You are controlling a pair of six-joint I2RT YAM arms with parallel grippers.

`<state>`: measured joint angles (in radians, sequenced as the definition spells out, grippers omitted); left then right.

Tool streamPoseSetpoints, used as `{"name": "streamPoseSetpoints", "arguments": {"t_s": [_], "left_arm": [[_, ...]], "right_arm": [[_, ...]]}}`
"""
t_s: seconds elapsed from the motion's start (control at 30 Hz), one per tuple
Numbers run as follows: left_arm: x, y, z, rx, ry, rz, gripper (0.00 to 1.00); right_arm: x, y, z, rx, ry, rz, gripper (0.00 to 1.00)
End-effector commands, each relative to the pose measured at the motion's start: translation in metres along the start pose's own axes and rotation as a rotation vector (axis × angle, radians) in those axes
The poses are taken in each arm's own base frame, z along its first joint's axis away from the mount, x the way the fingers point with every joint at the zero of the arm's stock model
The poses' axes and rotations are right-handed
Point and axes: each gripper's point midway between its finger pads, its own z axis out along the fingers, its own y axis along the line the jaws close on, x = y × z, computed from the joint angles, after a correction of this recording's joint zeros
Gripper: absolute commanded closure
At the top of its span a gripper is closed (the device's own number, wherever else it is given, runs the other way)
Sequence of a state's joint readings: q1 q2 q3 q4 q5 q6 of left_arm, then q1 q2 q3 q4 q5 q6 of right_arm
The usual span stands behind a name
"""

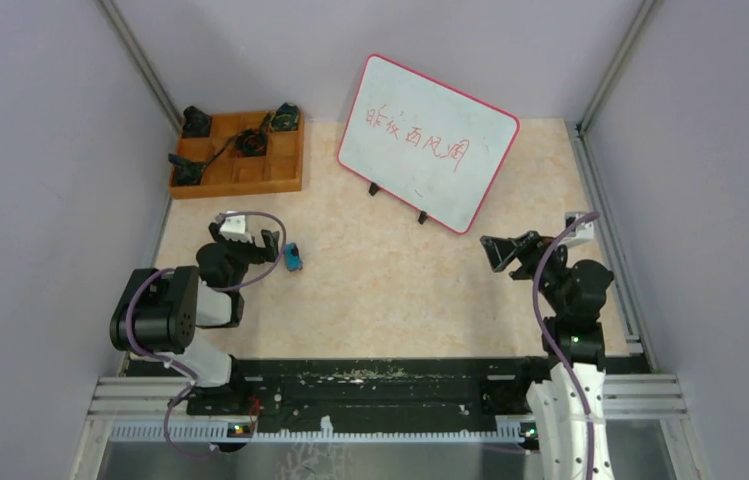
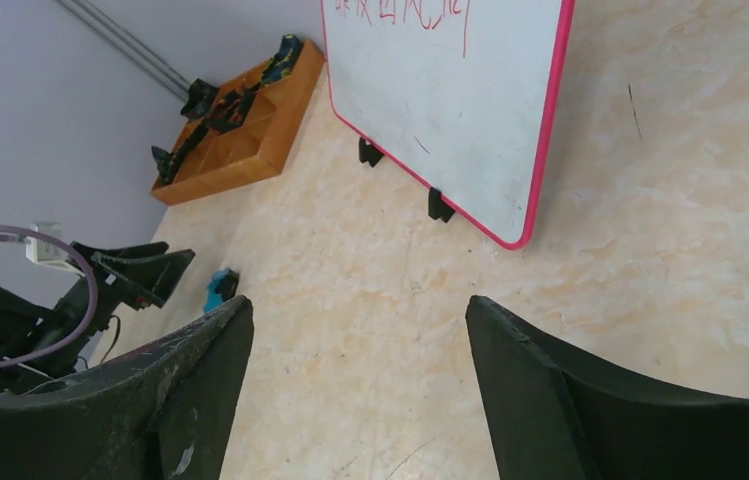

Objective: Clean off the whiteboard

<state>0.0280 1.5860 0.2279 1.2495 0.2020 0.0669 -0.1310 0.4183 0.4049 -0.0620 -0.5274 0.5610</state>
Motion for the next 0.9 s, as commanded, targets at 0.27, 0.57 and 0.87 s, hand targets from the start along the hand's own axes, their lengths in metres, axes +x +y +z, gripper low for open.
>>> {"name": "streamPoseSetpoints", "arguments": {"t_s": [0.27, 0.57, 0.87], "left_arm": [[-0.011, -0.002, 0.005, 0.01, -0.04, 0.007, 0.0], [-0.011, -0.002, 0.005, 0.01, -0.04, 0.008, 0.0], [-0.01, -0.002, 0.004, 0.011, -0.038, 0.007, 0.02]], "right_arm": [[-0.029, 0.02, -0.007, -0.025, -0.061, -0.086, 0.2], [-0.051, -0.03, 0.023, 0.221, 0.033, -0.137, 0.24], [-0.108, -0.034, 0.089, 0.203, 0.059, -0.148, 0.35]]}}
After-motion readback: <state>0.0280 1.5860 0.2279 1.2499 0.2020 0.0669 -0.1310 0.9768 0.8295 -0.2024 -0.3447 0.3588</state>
